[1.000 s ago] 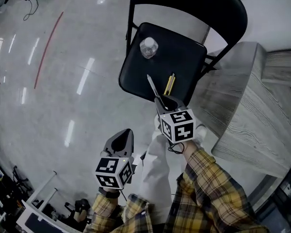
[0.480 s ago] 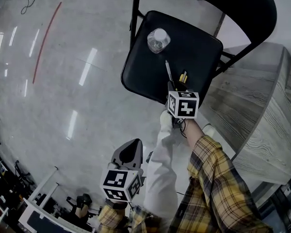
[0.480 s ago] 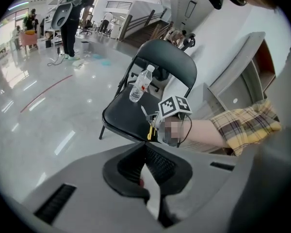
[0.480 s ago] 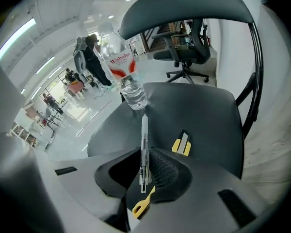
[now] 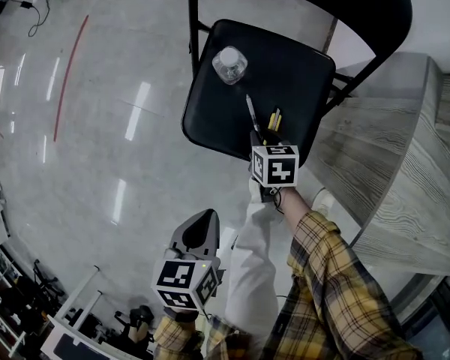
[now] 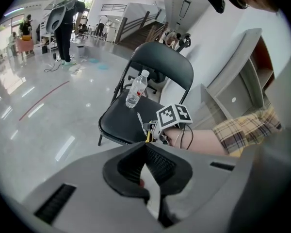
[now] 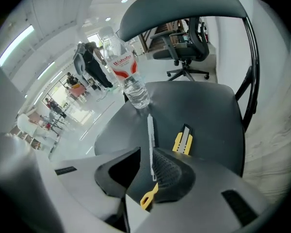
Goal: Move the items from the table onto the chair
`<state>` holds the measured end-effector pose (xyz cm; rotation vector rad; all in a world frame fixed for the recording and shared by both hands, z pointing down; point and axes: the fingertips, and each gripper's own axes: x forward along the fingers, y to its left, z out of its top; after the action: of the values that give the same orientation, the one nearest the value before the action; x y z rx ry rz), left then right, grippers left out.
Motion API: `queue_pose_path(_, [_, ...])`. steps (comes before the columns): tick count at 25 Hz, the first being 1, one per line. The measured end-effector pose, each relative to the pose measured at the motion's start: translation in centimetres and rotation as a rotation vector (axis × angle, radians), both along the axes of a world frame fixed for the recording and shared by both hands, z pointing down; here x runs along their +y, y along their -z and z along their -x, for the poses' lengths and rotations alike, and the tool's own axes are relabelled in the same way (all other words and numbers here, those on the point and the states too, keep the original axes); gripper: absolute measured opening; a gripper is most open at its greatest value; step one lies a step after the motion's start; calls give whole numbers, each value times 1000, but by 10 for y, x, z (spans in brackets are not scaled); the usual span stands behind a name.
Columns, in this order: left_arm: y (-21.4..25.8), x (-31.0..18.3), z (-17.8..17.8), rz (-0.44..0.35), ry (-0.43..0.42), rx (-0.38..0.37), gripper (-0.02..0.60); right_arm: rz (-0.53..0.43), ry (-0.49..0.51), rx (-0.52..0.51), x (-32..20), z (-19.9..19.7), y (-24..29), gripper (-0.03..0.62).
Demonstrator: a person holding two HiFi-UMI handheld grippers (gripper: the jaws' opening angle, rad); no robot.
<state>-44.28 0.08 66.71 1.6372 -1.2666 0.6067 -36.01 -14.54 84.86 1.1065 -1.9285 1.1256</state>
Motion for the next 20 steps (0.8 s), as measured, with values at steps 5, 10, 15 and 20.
queue_pose_path(5, [19,-3,-16,-38,-4,12,5,32,25,-29,34,-2,30,67])
queue_pose_path(10, [66,-10,-35,-103,-20,24,5,63,56,-114,82,4,97,67])
queue_pose_path(15, [131,-22,-48,-195,-63,9,5,61,66,-260,119,10,194,67])
queue_pose_path(20, [200,-32,-84,-290,-162,-12,5,-71,198,-366,146,-13,301,66])
